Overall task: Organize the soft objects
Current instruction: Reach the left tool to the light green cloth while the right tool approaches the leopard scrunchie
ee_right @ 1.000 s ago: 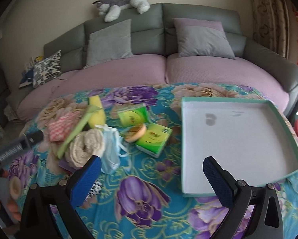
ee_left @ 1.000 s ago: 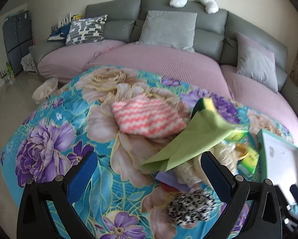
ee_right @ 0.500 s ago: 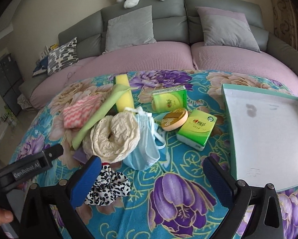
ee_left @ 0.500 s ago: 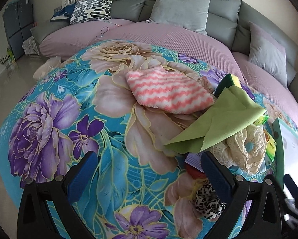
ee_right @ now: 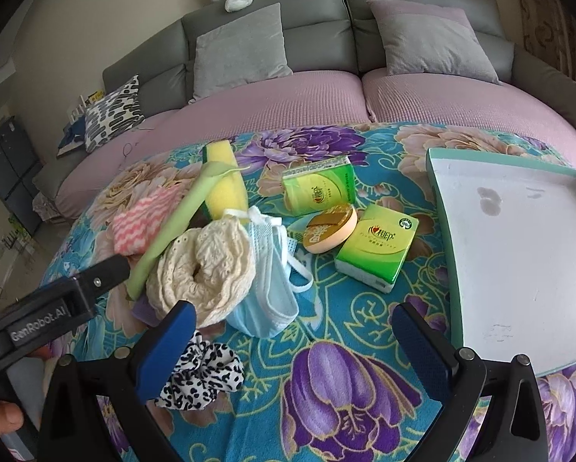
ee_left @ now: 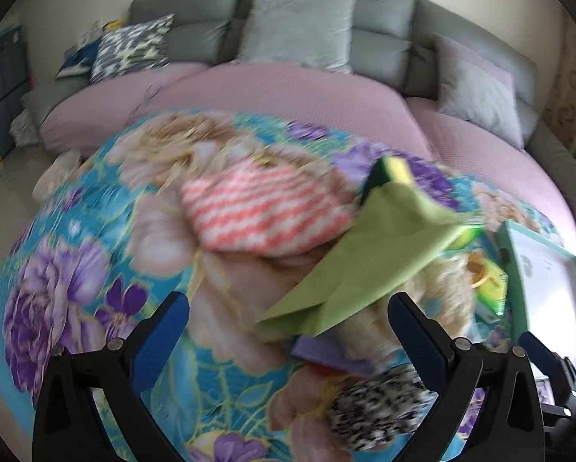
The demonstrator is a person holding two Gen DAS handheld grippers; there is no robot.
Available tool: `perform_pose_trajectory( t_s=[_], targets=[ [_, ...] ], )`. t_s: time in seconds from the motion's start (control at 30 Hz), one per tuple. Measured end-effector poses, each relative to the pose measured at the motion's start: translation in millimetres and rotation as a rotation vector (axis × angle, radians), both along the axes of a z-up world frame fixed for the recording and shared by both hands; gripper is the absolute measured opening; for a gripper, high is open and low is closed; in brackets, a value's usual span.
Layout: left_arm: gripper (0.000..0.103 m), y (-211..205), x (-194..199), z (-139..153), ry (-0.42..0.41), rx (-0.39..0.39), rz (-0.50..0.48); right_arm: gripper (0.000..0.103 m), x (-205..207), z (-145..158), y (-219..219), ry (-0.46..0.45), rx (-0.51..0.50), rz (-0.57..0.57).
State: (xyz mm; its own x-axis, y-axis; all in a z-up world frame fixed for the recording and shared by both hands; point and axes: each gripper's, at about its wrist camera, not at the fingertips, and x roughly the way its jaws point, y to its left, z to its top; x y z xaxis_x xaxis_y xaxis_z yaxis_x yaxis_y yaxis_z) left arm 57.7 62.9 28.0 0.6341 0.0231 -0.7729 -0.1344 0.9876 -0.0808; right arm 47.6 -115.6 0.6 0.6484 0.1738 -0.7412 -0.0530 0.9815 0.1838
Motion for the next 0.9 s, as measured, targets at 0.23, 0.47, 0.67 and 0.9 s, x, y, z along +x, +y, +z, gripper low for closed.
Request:
perform_pose_trajectory(
  t_s=[0.23, 0.47, 0.67, 0.9],
  targets=[
    [0.102, -23.0, 15.8, -0.8, 0.026, 0.048, -0.098, 0.103, 6.4, 5.7, -23.0, -0.006, -0.054, -0.078],
    [0.090, -42.4, 29.9, 1.6, 0.038, 0.084, -0.142, 0.103, 6.2, 13.0, -49.0, -0.015, -0.048, -0.156],
    [0.069, -55.9, 46.7, -10.0, 0.056, 0.086, -0.157, 0.103, 6.4, 12.6, -56.2, -0.011, -0.053, -0.173],
    [0.050, -46.0, 46.8, -8.4, 0.018, 0.027, -0.121, 0.103, 6.3, 10.7, -56.9, -0.004, -0.046, -0.166]
  ],
)
